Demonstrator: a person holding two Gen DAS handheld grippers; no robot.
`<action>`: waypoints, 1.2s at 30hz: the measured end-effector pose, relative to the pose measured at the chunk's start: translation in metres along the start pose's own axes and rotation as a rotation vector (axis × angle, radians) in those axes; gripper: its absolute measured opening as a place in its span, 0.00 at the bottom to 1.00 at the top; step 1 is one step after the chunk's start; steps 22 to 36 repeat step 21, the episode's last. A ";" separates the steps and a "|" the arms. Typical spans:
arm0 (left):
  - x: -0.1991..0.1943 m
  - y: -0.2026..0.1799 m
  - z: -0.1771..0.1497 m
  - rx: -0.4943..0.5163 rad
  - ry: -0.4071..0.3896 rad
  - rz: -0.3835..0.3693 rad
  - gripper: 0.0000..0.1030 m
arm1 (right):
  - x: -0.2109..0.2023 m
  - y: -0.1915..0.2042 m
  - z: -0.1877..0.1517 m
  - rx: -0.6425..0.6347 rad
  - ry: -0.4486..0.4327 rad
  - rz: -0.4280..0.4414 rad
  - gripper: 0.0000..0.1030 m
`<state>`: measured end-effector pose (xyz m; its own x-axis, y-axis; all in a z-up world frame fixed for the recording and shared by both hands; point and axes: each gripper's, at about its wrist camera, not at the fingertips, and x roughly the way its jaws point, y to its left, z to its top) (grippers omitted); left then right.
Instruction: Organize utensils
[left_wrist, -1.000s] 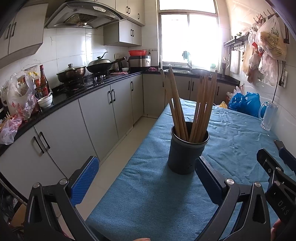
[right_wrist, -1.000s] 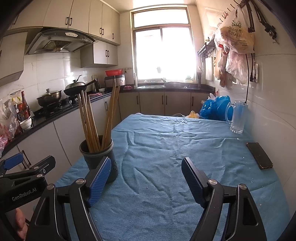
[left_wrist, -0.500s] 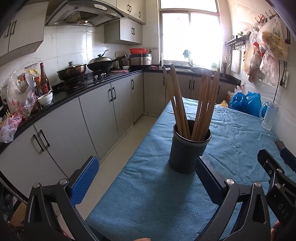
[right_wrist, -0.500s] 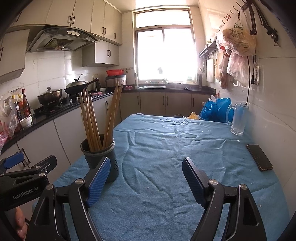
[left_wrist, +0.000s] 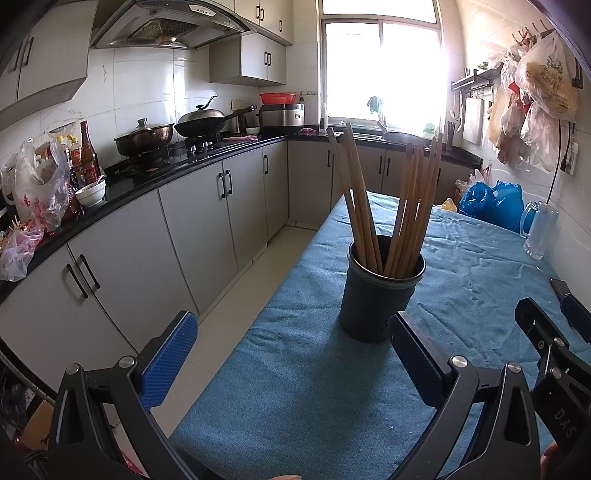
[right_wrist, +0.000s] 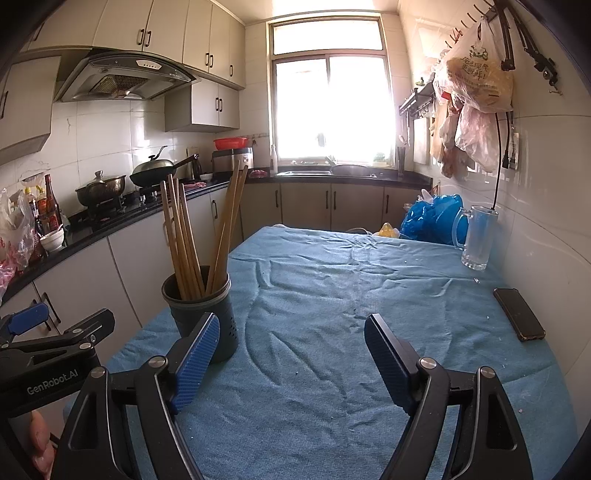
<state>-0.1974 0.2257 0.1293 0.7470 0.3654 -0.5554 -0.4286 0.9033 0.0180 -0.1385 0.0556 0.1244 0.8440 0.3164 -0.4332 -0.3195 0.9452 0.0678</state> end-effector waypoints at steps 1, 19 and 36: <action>0.000 0.000 -0.001 -0.001 0.001 0.000 1.00 | 0.000 0.000 0.000 0.000 0.000 0.000 0.82; -0.012 -0.005 0.002 -0.003 -0.027 0.034 1.00 | -0.002 -0.002 -0.001 -0.004 0.001 0.020 0.84; -0.014 -0.008 0.004 0.005 -0.026 0.029 1.00 | -0.003 -0.004 -0.002 0.000 0.000 0.025 0.85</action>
